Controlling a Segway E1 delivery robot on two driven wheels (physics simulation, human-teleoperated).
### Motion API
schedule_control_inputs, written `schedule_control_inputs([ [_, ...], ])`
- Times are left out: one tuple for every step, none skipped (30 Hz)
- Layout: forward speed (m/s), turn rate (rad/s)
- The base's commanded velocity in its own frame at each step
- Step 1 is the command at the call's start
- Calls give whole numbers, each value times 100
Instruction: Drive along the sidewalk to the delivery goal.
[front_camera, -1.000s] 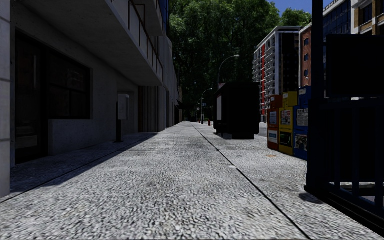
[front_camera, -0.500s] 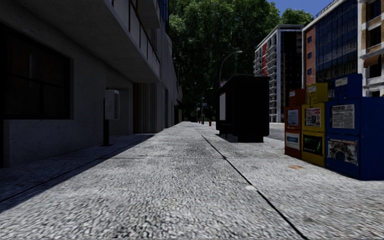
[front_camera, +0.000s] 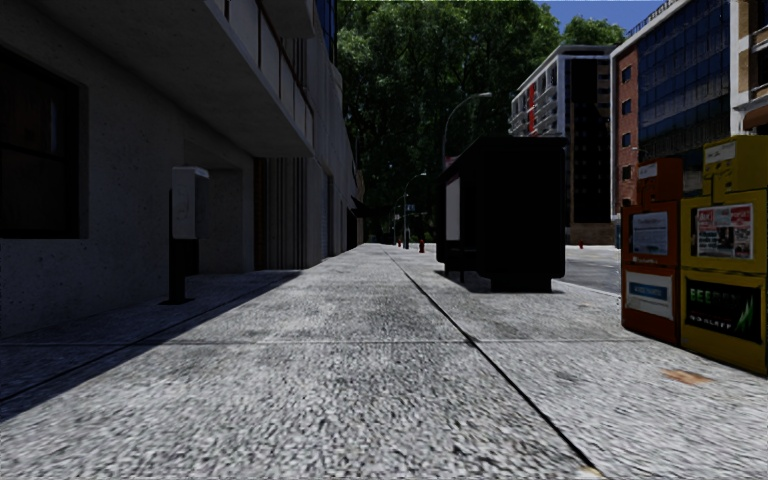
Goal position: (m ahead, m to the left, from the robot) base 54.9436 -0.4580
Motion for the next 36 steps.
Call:
schedule_control_inputs([
  [200, 0],
  [200, 0],
  [200, 0],
  [200, 0],
  [200, 0],
  [200, 0],
  [200, 0],
  [200, 0],
  [200, 0],
  [200, 0],
  [200, 0],
  [200, 0],
  [200, 0],
  [200, 0],
  [200, 0],
  [200, 0],
  [200, 0],
  [200, 0],
  [200, 0],
  [200, 0],
  [200, 0],
  [200, 0],
  [200, 0],
  [200, 0],
  [200, 0],
  [200, 0],
  [200, 0],
  [200, 0],
  [200, 0],
  [200, 0],
  [200, 0],
  [200, 0],
  [200, 0],
  [200, 0],
  [200, 0],
  [200, 0],
])
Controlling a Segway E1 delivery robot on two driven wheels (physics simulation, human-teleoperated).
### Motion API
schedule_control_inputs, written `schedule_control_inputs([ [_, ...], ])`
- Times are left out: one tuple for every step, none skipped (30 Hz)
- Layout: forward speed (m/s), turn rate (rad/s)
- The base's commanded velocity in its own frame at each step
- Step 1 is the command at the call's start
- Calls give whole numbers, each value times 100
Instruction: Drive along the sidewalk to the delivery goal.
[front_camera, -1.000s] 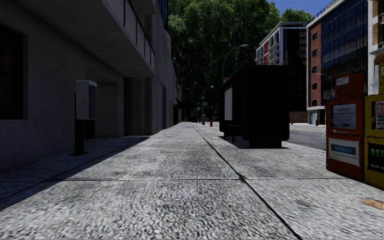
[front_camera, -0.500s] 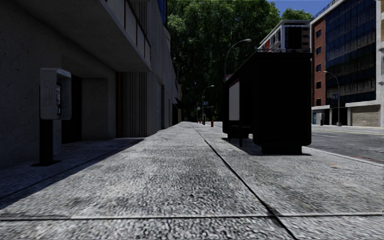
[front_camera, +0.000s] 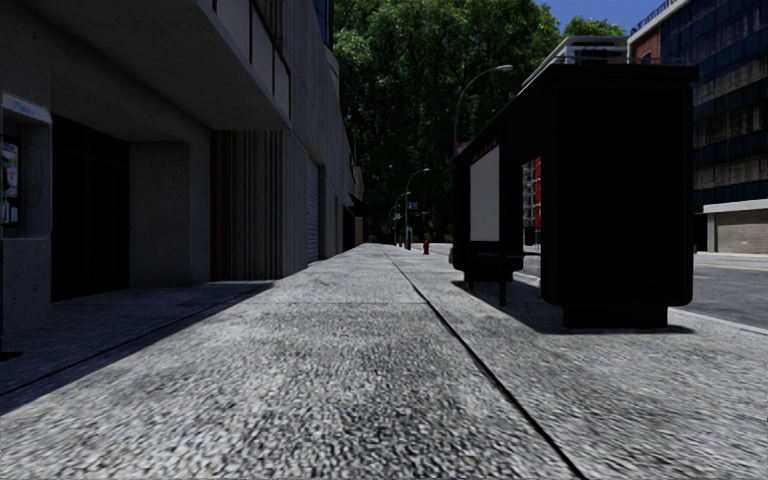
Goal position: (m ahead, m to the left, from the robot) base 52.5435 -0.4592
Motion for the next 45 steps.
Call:
schedule_control_inputs([
  [200, 0],
  [200, 0],
  [200, 0],
  [200, 0],
  [200, 0],
  [200, 0],
  [200, 0],
  [200, 0],
  [200, 0],
  [200, 0],
  [200, 0],
  [200, 0],
  [200, 0],
  [200, 0],
  [200, 0],
  [200, 0],
  [200, 0],
  [200, 0],
  [200, 0],
  [200, 0],
  [200, 0],
  [200, 0],
  [200, 0],
  [200, 0],
  [200, 0],
  [200, 0],
  [200, 0],
  [200, 0],
  [200, 0],
  [200, 0],
  [200, 0],
  [200, 0],
  [200, 0],
  [200, 0],
  [200, 0],
  [200, 0],
  [200, 0],
  [200, 0],
  [200, 0],
  [200, 0],
  [200, 0],
  [200, 0],
  [200, 0],
  [200, 0],
  [200, 0],
])
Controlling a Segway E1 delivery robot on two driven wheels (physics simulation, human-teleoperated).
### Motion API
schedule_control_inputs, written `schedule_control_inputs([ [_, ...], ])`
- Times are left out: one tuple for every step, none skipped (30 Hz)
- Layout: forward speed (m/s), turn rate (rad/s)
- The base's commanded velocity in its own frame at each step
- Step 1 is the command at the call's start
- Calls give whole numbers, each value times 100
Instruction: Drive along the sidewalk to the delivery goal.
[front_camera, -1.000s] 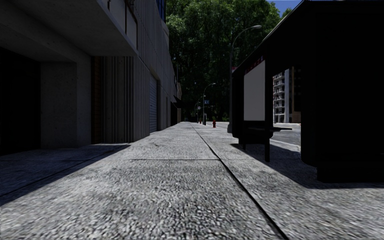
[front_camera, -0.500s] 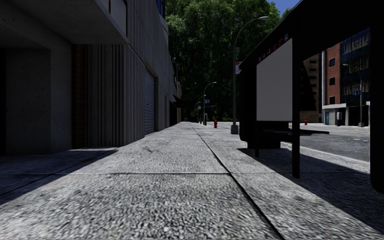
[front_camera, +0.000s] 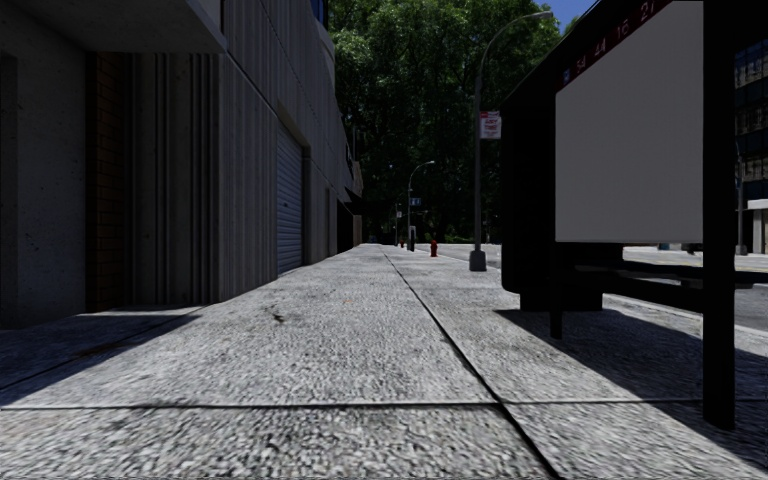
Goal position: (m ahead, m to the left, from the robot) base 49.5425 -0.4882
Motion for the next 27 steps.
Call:
schedule_control_inputs([
  [200, 0],
  [200, 0],
  [200, 0],
  [200, 0],
  [200, 0],
  [200, 0],
  [200, 0],
  [200, 0],
  [200, 0],
  [200, 0],
  [200, 0],
  [200, 0],
  [200, 0],
  [200, 0],
  [200, 0],
  [200, 0],
  [200, 0],
  [200, 0],
  [200, 0],
  [200, 0],
  [200, 0],
  [200, 0],
  [200, 0],
  [200, 0],
  [200, 0],
  [200, 0],
  [200, 0],
])
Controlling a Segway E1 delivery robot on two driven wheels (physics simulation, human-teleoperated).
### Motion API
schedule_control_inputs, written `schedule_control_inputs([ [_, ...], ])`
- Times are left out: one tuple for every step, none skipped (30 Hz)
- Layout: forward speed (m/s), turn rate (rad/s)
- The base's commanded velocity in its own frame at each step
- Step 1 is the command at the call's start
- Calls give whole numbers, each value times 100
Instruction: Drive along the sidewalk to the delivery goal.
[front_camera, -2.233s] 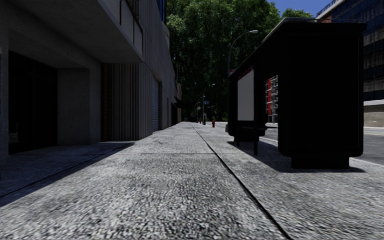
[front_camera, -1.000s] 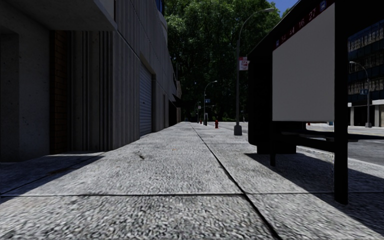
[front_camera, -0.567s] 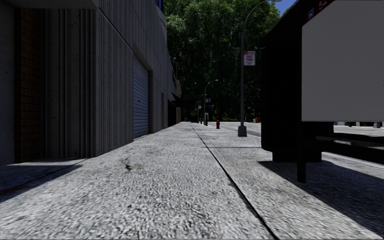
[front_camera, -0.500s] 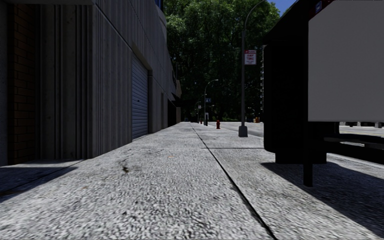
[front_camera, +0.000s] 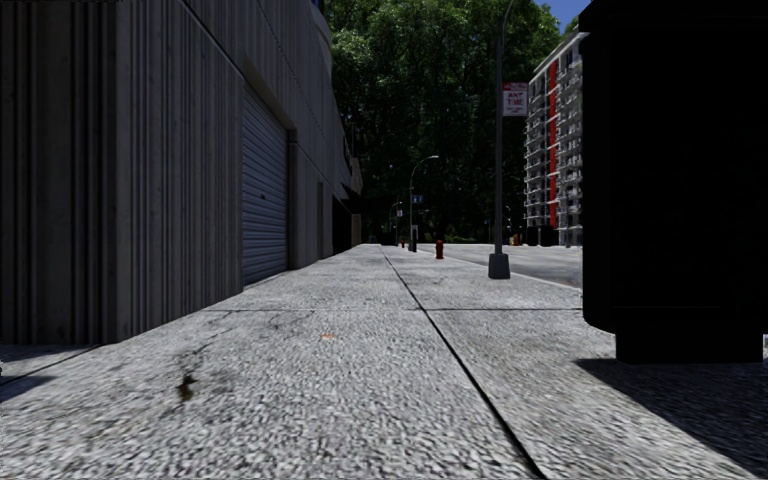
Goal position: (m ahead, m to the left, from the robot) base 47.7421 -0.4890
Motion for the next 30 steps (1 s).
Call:
schedule_control_inputs([
  [200, 0],
  [200, 0],
  [200, 0],
  [200, 7],
  [200, 12],
  [200, 22],
  [200, 29],
  [200, 31],
  [200, 20],
  [200, 20],
  [200, 0],
  [200, 0],
  [200, 0],
  [200, 0],
  [200, 0],
  [200, 0],
  [200, 0],
  [200, 0],
  [200, 0],
  [200, 0],
  [200, 0],
  [200, 0],
  [200, 0],
  [200, 0],
  [200, 0],
  [200, 0],
  [200, 0],
  [200, 0],
  [200, 0],
  [200, 0],
])
